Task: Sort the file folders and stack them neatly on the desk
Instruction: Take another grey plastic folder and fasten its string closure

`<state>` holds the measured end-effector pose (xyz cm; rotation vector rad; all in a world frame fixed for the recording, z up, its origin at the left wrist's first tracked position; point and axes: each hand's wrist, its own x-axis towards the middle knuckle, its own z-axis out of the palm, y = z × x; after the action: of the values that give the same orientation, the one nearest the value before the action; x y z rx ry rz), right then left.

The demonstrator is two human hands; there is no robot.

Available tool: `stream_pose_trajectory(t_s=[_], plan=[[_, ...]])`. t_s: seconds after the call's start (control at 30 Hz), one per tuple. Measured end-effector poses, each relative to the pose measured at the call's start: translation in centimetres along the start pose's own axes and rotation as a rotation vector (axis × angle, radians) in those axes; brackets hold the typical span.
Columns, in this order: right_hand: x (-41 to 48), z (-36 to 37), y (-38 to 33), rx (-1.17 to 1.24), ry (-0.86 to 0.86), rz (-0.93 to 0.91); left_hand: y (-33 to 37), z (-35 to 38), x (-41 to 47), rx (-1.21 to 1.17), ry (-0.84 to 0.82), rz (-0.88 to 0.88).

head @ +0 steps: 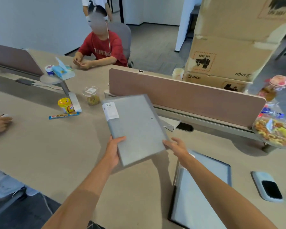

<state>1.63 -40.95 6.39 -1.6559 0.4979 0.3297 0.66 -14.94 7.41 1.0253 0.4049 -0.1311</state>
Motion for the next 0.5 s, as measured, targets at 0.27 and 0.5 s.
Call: stream_pose_trajectory(t_s=[0.27,0.5], plan=[[1.8,2.1,3.2,0.217,-0.094,0.116,-1.9,-6.6,-0.5,0.184,-0.06,-0.222],[2.9,8.6,5.7,-0.277,-0.009,0.103,-2.6,-14.4,0.7,0.508,0.131,-0.19]])
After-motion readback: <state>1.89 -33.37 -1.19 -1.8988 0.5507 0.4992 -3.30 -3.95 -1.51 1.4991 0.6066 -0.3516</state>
